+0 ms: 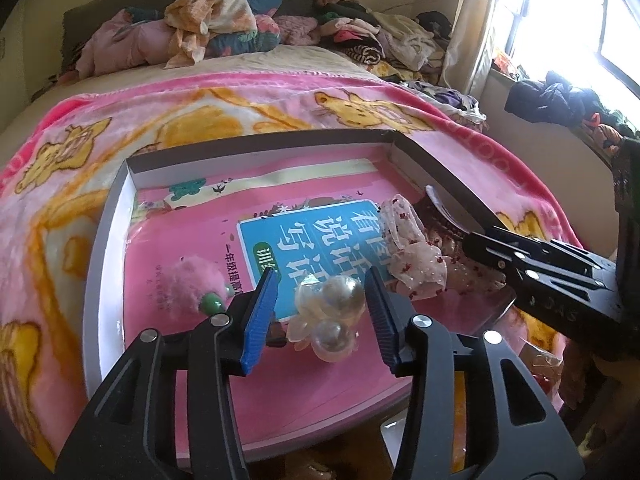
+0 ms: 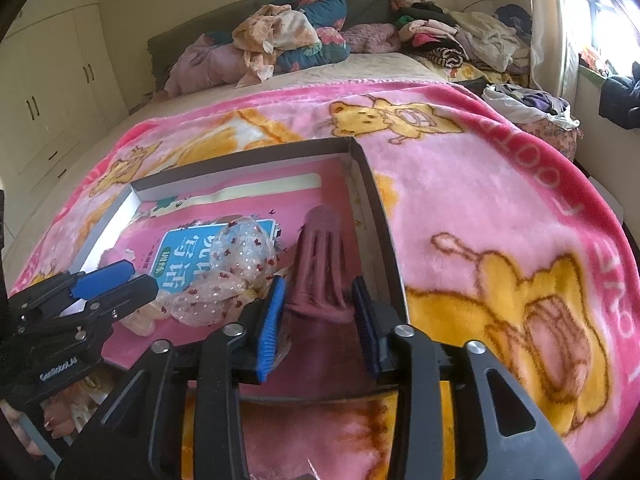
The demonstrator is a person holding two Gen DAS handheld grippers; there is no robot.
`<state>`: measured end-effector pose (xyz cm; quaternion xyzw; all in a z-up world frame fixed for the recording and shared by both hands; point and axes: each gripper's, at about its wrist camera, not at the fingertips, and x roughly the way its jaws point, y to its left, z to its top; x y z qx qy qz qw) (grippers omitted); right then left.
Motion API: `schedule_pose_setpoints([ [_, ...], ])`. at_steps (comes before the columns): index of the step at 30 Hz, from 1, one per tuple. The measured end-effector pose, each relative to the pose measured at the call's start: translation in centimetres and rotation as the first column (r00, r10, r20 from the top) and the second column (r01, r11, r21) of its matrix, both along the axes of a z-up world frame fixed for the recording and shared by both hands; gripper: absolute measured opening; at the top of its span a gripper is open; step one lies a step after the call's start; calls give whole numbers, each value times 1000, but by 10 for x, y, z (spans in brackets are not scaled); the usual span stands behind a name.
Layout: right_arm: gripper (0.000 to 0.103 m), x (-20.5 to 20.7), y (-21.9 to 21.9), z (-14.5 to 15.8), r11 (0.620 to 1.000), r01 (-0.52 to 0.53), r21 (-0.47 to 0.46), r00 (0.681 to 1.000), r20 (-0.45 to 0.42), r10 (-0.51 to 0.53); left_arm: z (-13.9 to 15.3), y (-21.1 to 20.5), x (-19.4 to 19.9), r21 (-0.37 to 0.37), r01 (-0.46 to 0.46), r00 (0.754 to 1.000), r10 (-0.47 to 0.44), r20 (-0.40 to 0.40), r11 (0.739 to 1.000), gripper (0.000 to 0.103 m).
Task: Organize jewelry
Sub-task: 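Lower the pearl clip and maroon clip into the box and release both, then withdraw both tools from the box toward the remaining jewelry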
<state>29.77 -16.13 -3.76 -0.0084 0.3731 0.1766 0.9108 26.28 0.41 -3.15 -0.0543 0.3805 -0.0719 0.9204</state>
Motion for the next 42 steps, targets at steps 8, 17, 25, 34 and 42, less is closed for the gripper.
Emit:
schedule_pose_setpoints([
  [8, 62, -24, -4, 9, 1000, -8, 16, 999, 34, 8, 3, 5, -7, -7, -17, 1000, 17, 8, 1000, 49],
  [17, 76, -55, -9, 22, 1000, -5, 19, 997, 80, 3, 10, 11, -22, -12, -34, 999, 34, 28, 999, 68],
  [25, 82, -82, -15, 33, 1000, -11, 26, 993, 114, 8, 20, 16, -38, -13, -46, 997, 46, 54, 999, 84],
  [34, 85, -112, -21, 43, 999, -22, 34, 991, 136, 17, 32, 20, -64, -24, -51, 993, 53, 103, 998, 89],
  [42, 85, -137, -22, 47, 998, -44, 42, 988, 147, 37, 33, 26, -83, -31, -56, 991, 59, 121, 998, 89],
])
